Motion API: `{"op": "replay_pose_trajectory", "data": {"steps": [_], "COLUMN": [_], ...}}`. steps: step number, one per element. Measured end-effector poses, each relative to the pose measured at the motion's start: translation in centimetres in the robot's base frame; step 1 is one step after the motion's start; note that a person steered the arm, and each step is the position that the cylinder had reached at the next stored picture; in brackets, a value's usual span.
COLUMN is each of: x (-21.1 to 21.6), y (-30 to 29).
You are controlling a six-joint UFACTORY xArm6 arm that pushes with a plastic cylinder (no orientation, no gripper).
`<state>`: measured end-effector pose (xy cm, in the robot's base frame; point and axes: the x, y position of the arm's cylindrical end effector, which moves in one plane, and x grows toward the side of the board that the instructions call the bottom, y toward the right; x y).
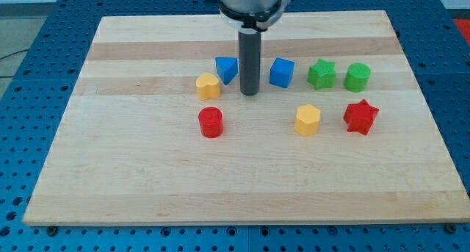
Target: Move the blue cube above the green star
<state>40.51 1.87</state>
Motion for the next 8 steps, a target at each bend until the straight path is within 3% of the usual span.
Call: {"op": "replay_pose_trajectory", "data": {"steps": [1,2,3,5,6,7,8], "x": [0.0,-2.0,-6.0,-13.6,-17.6,-14.8,-11.8], "y": [4.6,5.2,4.5,9.6,5.8,2.1,2.2]}}
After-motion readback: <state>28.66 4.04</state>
